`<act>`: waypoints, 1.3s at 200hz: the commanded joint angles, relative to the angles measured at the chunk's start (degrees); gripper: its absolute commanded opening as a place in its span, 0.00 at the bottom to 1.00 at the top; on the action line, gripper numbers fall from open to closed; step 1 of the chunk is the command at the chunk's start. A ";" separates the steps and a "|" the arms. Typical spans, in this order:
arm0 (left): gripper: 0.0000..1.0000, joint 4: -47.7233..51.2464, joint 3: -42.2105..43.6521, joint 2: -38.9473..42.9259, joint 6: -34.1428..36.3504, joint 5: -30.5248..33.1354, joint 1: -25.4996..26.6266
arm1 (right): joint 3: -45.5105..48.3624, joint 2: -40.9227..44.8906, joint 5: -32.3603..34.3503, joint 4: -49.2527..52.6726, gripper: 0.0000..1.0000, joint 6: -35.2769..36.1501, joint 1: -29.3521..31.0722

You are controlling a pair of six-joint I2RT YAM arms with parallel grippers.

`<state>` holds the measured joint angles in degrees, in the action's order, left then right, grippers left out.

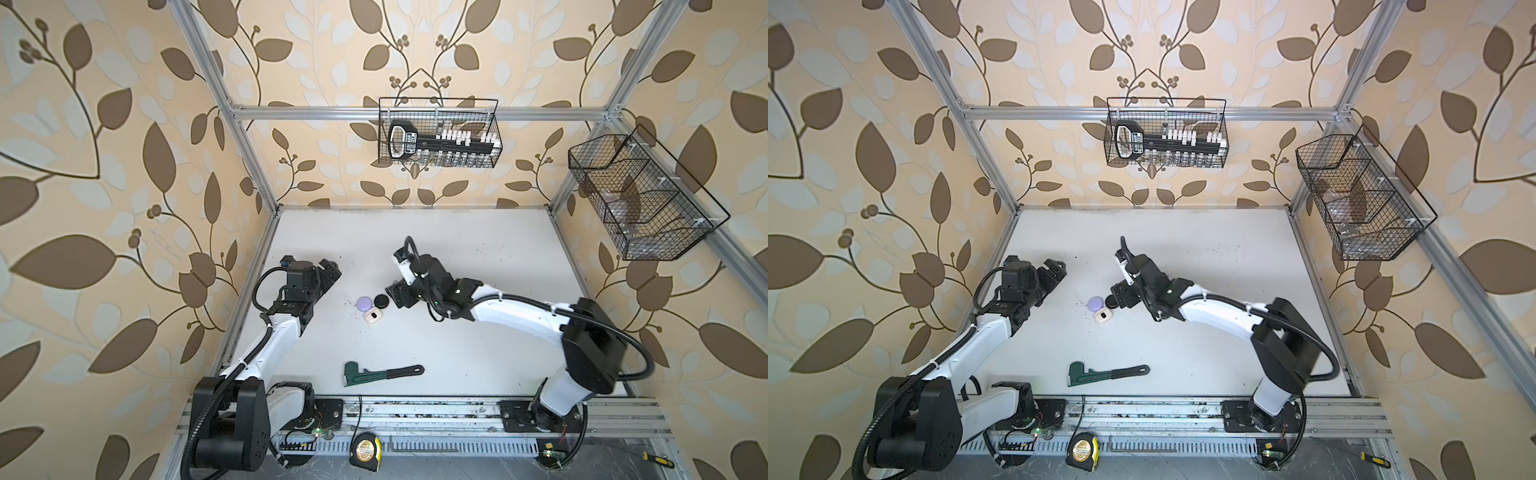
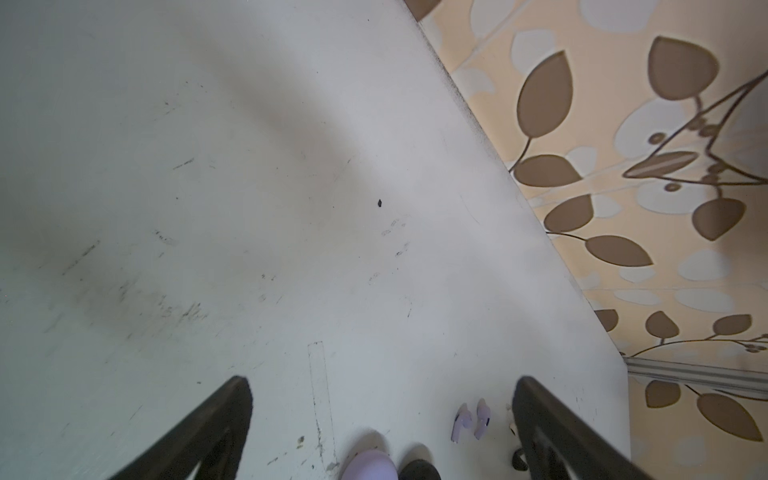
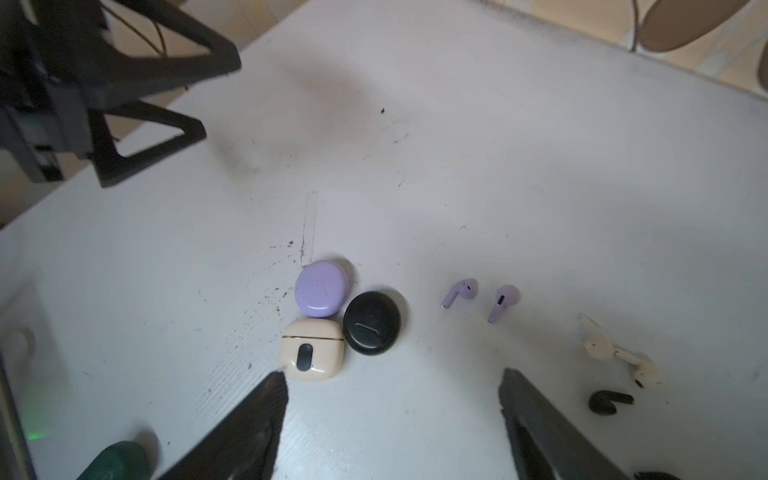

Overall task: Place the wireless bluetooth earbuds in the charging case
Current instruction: 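Move the right gripper over the black round earbud case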

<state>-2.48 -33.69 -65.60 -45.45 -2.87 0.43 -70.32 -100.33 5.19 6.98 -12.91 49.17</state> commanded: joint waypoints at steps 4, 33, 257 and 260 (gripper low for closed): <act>0.99 -2.02 -2.42 -1.07 2.23 -0.86 0.29 | -6.78 -6.92 -3.01 9.49 0.73 -1.38 0.40; 0.99 -3.03 -1.92 -0.93 2.36 -0.73 0.28 | -10.47 -11.05 0.88 12.15 0.81 -3.21 0.92; 0.99 -2.12 -2.16 -0.80 3.44 1.65 0.28 | -24.41 -25.97 11.83 26.83 0.89 -8.73 1.56; 0.99 -2.03 -2.30 -0.76 3.52 1.67 0.29 | -23.72 -25.44 11.62 26.62 0.89 -8.92 1.40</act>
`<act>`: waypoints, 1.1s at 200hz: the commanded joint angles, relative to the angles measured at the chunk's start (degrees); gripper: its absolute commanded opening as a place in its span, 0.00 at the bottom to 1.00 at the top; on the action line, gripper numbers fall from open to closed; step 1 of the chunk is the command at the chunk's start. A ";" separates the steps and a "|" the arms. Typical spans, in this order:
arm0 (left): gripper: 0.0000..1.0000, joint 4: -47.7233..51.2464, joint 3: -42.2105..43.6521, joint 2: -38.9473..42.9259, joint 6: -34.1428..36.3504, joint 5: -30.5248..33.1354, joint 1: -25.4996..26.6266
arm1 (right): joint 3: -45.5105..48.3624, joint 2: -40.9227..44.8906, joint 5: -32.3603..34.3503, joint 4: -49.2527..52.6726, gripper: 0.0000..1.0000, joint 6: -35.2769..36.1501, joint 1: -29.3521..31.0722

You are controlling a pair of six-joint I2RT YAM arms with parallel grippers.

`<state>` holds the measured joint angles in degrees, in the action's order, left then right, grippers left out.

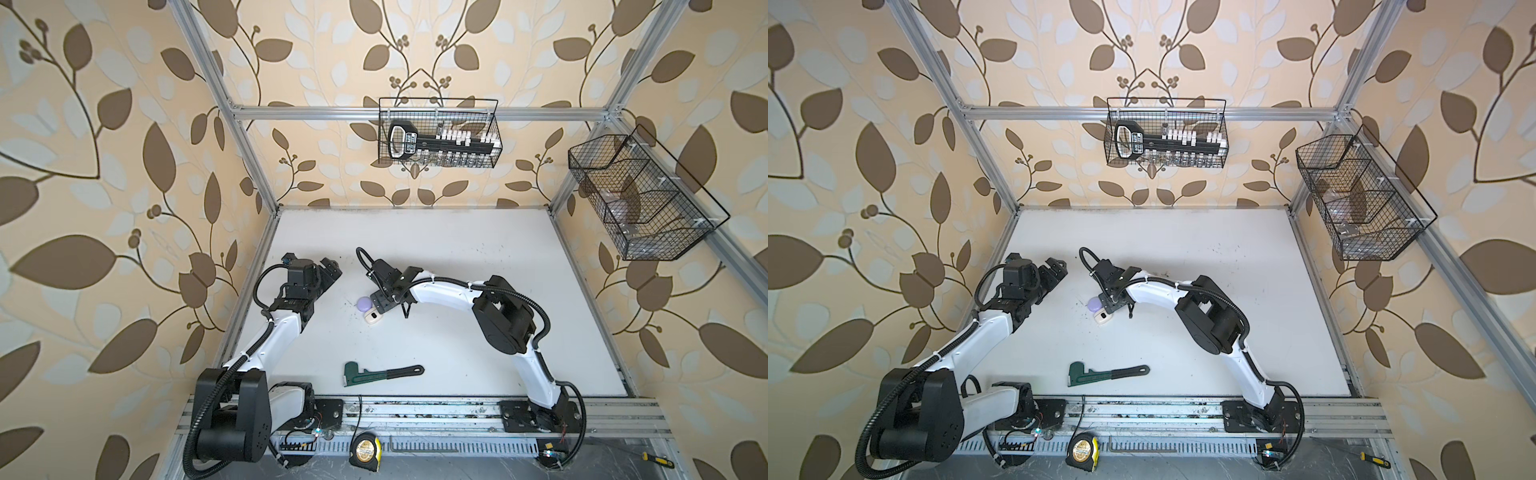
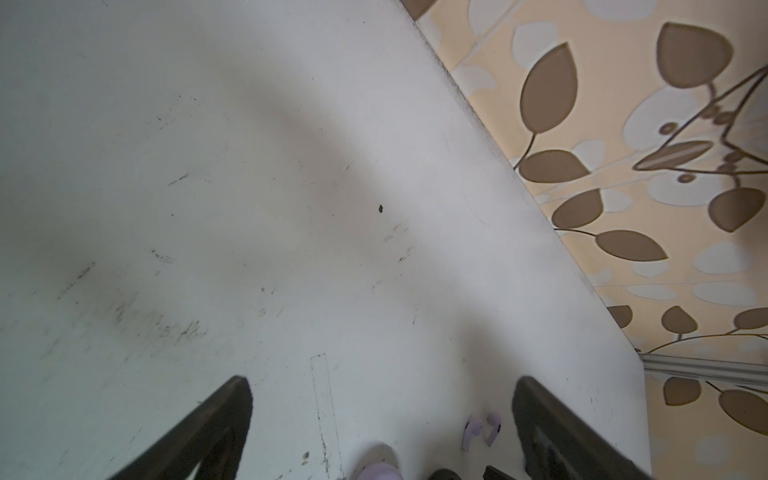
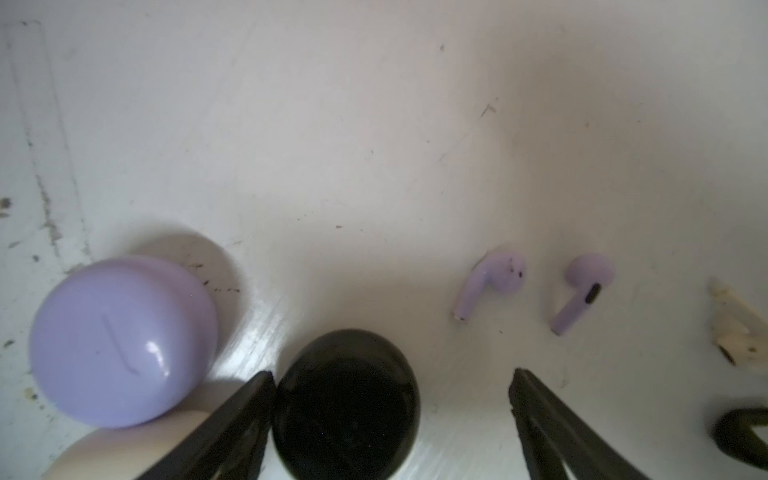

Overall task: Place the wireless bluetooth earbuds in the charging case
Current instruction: 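Move the right gripper over the black round earbud case, then lower the right gripper and close it on the black case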

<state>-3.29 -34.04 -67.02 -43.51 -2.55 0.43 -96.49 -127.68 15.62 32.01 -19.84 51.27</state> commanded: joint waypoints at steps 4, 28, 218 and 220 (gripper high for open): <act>0.99 -1.05 -1.97 0.67 1.68 1.43 0.29 | 3.02 2.19 1.10 1.44 0.89 -2.09 -0.80; 0.99 -1.54 -1.70 0.97 1.77 1.63 0.32 | 7.77 5.34 0.68 -0.04 0.89 -3.42 -2.13; 0.99 -1.31 -1.77 1.39 2.64 1.64 0.28 | 0.34 2.93 5.93 1.06 0.95 -9.31 -6.21; 0.99 -1.29 -1.74 1.48 2.64 1.73 0.28 | 0.12 2.67 5.81 0.98 0.95 -9.27 -6.19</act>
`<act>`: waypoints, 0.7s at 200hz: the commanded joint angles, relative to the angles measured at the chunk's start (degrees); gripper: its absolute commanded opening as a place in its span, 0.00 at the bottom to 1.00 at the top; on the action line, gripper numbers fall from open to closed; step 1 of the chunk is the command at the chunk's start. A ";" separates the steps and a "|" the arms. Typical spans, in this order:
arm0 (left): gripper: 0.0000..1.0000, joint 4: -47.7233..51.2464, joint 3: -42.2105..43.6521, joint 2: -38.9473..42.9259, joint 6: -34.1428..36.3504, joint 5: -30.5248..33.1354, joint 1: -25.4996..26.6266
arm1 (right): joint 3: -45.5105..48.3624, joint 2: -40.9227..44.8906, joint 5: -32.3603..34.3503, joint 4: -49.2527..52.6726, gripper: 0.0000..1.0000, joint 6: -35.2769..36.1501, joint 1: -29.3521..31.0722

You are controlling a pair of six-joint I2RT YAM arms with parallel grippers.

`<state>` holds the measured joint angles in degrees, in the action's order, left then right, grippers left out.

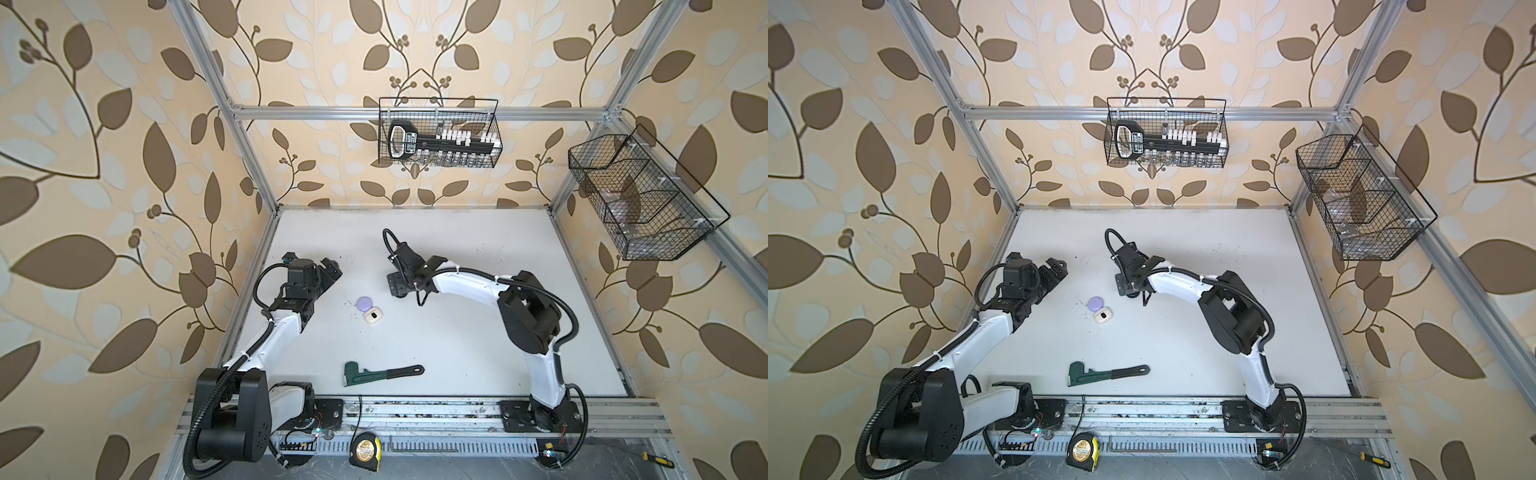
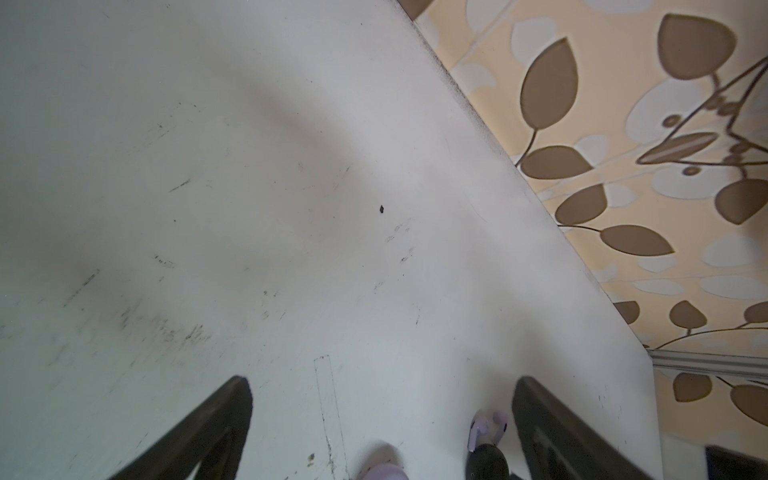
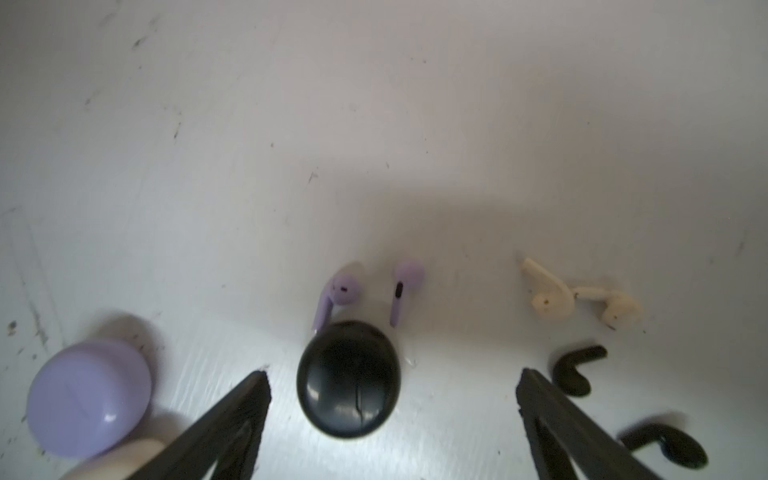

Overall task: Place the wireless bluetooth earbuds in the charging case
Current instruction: 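Lower the right gripper and close it on the black case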

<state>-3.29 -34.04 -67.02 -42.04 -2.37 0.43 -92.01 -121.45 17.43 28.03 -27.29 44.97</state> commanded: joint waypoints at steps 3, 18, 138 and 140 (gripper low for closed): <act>0.99 -1.35 -1.69 1.63 1.17 1.58 0.28 | -4.51 -3.78 3.94 4.80 0.95 -1.70 0.05; 0.99 -1.63 -1.41 2.15 1.18 1.65 0.28 | -6.71 -5.66 3.73 5.45 0.95 -1.39 0.11; 0.99 -1.51 -1.56 2.08 1.53 1.57 0.28 | 0.07 -4.06 -2.95 2.42 0.88 0.47 2.14; 0.99 -1.58 -1.49 2.08 1.53 1.53 0.28 | 0.07 -4.06 -2.98 2.40 0.88 0.52 2.14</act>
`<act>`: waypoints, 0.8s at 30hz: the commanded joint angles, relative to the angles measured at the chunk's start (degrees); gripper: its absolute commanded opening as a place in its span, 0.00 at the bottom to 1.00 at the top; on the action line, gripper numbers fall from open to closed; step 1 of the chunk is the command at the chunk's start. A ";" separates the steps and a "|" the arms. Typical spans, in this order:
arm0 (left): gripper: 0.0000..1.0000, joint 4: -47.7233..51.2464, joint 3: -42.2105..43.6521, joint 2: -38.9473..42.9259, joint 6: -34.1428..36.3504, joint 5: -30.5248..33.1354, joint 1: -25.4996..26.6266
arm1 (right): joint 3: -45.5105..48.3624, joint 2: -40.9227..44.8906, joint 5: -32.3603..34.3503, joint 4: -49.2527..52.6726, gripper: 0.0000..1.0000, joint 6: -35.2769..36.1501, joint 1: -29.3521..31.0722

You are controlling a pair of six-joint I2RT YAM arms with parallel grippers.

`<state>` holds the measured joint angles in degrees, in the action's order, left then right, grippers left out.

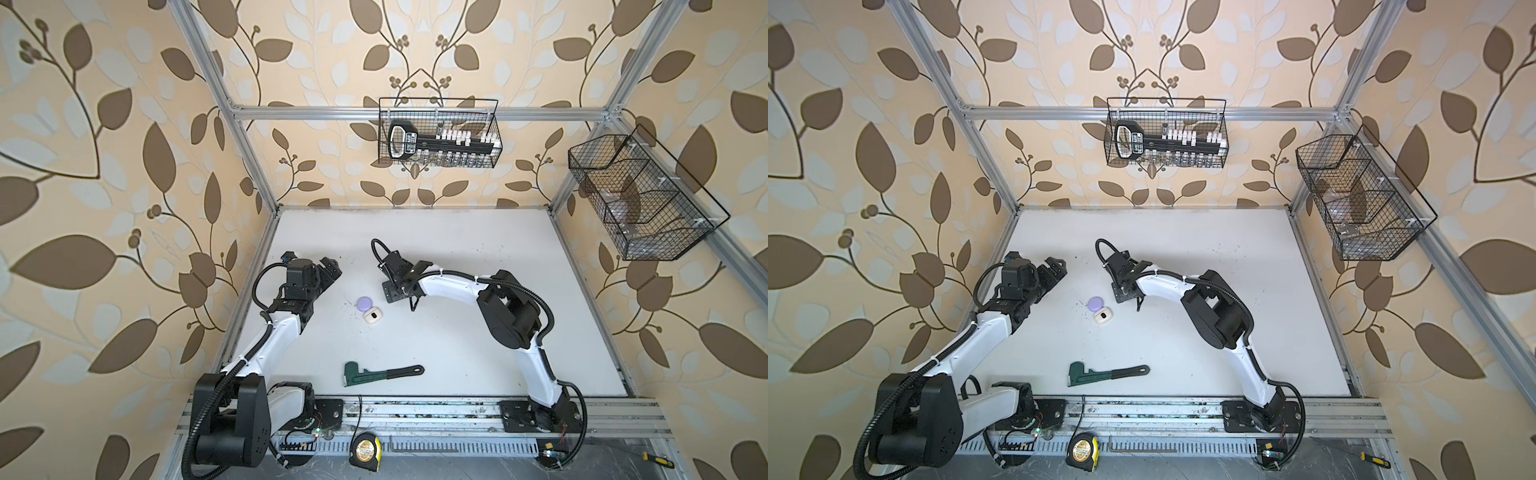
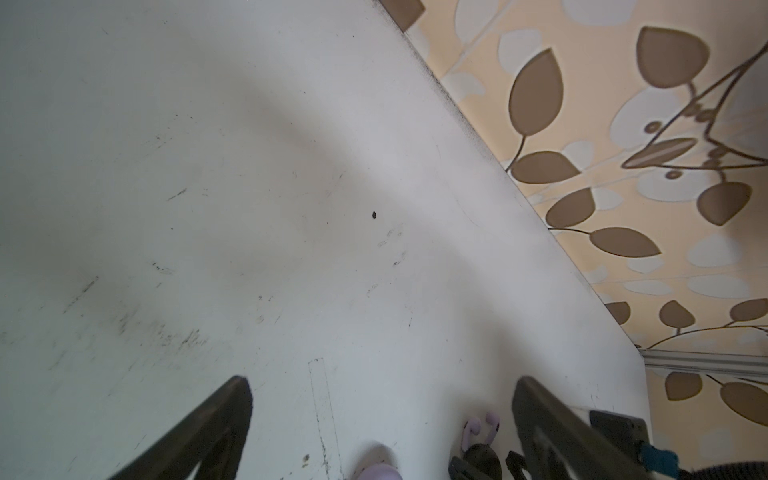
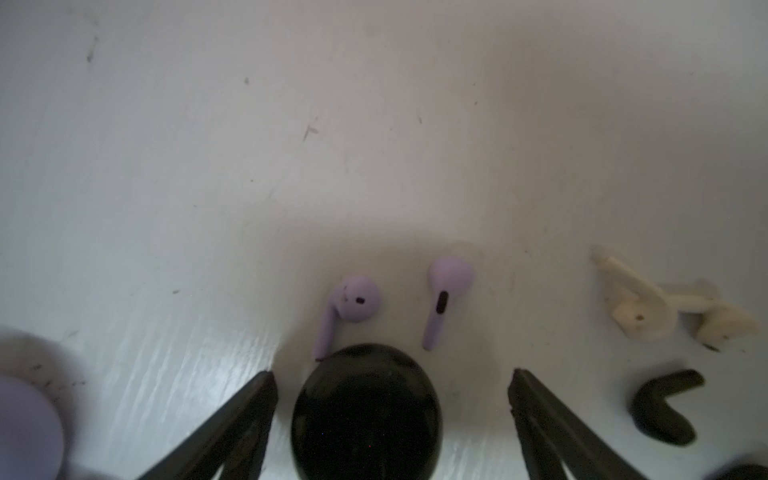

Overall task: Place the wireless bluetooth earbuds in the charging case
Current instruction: 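Lower the right gripper and close it on the black case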

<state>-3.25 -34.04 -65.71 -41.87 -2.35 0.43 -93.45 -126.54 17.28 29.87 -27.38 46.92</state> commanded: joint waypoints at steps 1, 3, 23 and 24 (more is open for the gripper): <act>0.99 -1.65 -1.48 0.76 1.39 1.53 0.28 | 1.52 1.03 -2.90 0.55 0.88 0.71 0.22; 0.99 -1.68 -1.62 0.72 1.37 1.25 0.28 | 1.52 0.99 -3.30 0.34 0.86 0.98 0.19; 0.99 -1.88 -1.88 0.16 1.42 0.34 0.28 | 2.00 0.76 -4.36 0.76 0.50 1.20 -1.39; 0.99 -1.77 -1.93 0.25 1.45 0.33 0.28 | 2.11 0.90 -4.36 0.70 0.48 1.28 -1.31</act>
<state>-3.27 -34.04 -65.73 -41.82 -2.46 0.43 -92.97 -126.39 13.23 28.82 -26.48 45.71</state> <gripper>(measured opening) 0.989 0.497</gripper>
